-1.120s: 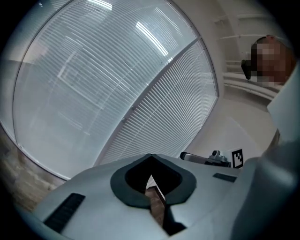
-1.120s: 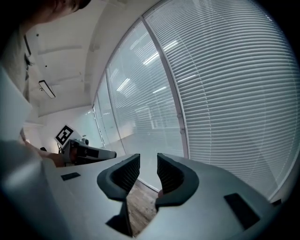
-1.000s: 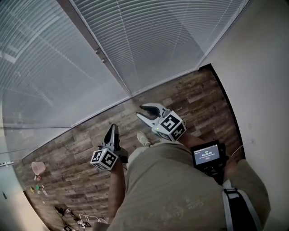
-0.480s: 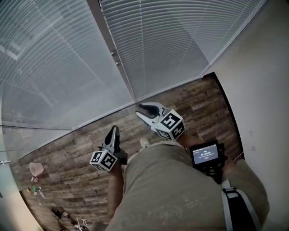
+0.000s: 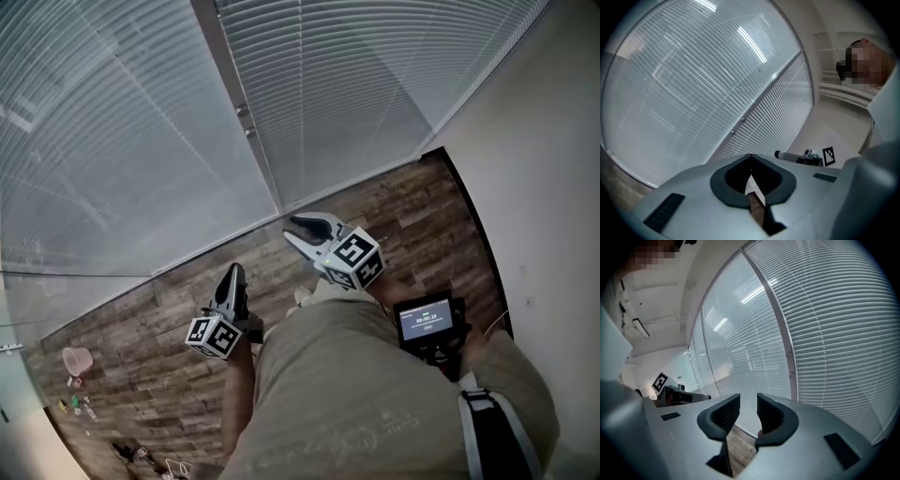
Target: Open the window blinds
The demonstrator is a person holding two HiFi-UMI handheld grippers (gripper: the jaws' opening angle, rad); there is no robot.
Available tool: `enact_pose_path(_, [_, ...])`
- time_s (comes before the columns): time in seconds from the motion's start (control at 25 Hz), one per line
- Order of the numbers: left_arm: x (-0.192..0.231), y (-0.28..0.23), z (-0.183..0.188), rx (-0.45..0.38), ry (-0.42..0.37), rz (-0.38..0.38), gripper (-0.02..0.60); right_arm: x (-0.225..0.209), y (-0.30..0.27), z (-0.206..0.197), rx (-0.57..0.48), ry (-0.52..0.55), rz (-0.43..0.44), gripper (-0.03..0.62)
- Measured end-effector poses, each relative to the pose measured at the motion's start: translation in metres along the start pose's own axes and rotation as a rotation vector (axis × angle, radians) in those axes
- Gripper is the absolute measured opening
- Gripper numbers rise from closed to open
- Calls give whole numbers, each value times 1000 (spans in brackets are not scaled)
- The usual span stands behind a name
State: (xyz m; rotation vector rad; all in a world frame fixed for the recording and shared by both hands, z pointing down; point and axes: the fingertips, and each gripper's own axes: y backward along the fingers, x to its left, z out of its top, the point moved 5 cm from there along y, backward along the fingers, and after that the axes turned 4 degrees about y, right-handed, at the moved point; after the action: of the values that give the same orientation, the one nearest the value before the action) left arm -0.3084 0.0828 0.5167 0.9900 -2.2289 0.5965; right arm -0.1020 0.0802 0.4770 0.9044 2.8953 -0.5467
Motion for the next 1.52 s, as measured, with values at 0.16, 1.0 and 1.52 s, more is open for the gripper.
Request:
enact_pose_path(0.16, [2,-3,1,12,-4,15,14,-2,-2,1,3,-6,-10,118])
enact_pose_path(1.0, [-13,-47,12,-72,-93,127,15,-61,-11,22,-22,15,32,118])
enact_pose_path(1.52, [-31,-129,35,-125,-47,185,15,-145,-27,50,-13,8,99,118])
